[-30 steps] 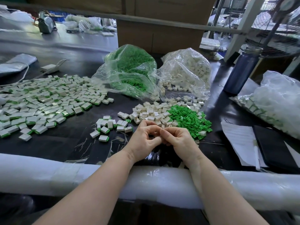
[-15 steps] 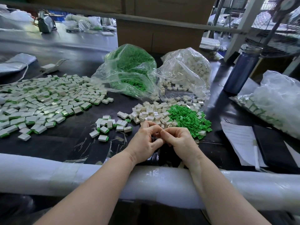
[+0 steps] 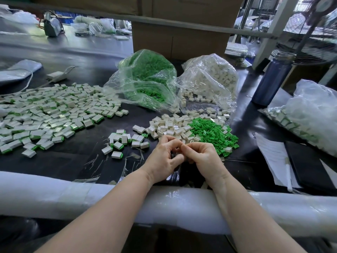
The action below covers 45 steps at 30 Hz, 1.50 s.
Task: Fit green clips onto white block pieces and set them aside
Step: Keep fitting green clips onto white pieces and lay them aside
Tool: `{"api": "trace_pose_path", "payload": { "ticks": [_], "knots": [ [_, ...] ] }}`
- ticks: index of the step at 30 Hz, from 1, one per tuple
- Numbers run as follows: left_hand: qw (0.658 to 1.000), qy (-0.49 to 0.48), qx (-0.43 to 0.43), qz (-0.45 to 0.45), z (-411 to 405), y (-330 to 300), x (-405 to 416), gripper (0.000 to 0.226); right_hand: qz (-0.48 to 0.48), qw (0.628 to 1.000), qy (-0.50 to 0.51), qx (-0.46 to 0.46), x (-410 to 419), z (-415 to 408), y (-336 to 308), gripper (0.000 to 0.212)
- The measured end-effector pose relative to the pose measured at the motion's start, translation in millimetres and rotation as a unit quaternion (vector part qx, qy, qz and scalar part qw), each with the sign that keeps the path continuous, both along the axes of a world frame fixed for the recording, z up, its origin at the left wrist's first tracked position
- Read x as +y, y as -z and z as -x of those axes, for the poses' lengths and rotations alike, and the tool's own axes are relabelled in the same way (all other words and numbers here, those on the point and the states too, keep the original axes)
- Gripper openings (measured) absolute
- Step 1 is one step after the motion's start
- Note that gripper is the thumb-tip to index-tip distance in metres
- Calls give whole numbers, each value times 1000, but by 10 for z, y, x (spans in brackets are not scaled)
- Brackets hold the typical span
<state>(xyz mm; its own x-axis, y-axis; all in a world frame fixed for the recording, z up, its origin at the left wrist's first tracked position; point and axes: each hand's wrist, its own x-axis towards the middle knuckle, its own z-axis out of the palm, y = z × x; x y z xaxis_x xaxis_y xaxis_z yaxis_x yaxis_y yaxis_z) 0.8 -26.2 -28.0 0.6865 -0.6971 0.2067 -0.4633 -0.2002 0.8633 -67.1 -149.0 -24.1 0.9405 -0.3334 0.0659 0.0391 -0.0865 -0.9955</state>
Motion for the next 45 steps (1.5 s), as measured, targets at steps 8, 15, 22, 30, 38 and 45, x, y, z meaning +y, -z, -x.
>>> {"api": "trace_pose_path", "payload": {
  "ticks": [8, 15, 22, 30, 38, 45],
  "knots": [
    [998, -63, 3, 31, -35, 23, 4, 12, 19, 997, 69, -39, -20, 0, 13, 14],
    [997, -71, -7, 9, -18, 14, -17, 14, 51, 995, 74, -32, -6, -7, 14, 11],
    [997, -80, -22, 5, -26, 26, -24, 9, 96, 992, 77, -6, 3, -4, 1, 11],
    [978, -204, -10, 46, -31, 22, 10, 23, 151, 966, 209, -36, -47, 22, -2, 20],
    [941, -333, -66, -3, -76, 48, 51, 26, 207, 930, 304, 19, -113, 8, 40, 11],
    [927, -359, -59, -96, -90, 51, 47, 32, 229, 918, 314, 77, -146, 1, 58, 5]
  ]
}}
